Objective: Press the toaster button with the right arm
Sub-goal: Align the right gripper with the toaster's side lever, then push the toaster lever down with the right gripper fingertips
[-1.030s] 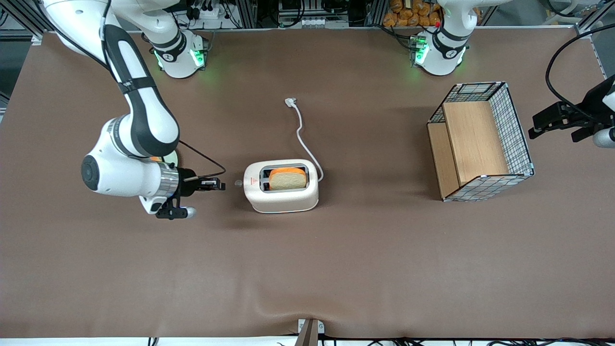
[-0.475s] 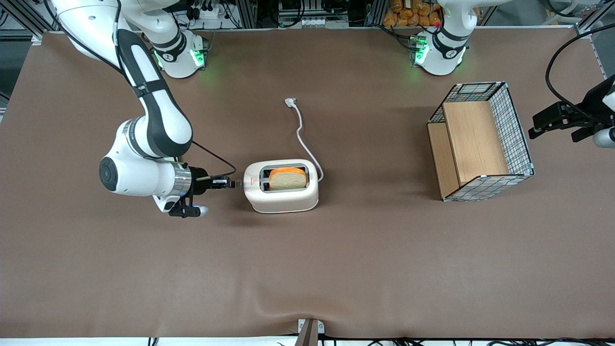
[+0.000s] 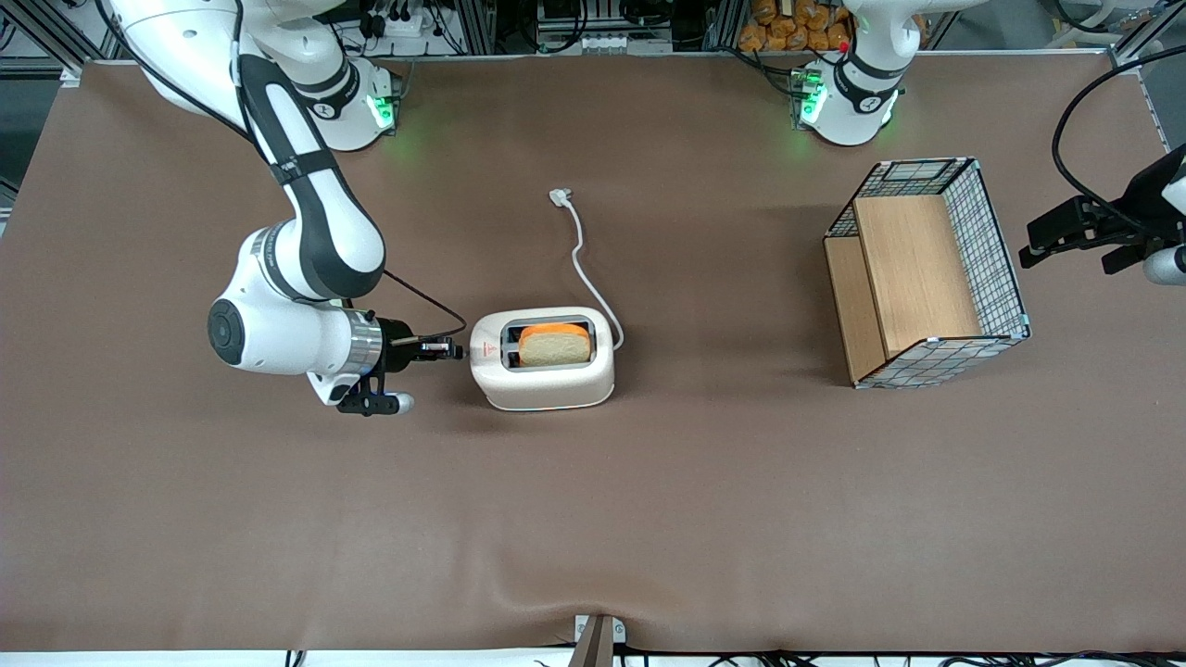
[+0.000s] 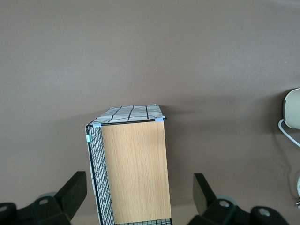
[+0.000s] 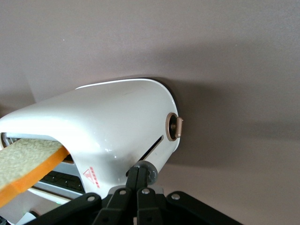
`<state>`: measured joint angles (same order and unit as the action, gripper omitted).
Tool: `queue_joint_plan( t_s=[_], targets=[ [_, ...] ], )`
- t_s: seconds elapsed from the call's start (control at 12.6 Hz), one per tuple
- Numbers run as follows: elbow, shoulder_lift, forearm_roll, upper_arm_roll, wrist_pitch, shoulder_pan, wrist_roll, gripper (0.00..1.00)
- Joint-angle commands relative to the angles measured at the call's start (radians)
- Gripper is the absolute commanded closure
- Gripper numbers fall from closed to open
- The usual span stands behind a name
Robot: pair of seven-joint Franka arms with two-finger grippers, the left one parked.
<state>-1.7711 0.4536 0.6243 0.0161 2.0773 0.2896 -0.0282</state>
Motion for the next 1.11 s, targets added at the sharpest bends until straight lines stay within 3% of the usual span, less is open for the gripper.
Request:
queue_joint_plan(
  t_s=[0.0, 1.03],
  targets=[
    [-0.016, 0.008, 0.025, -0.007, 0.033, 0.011, 0.004, 1.00],
    [-0.036, 0.062, 0.025, -0.007, 0.112, 0.025, 0.016, 1.00]
  ],
)
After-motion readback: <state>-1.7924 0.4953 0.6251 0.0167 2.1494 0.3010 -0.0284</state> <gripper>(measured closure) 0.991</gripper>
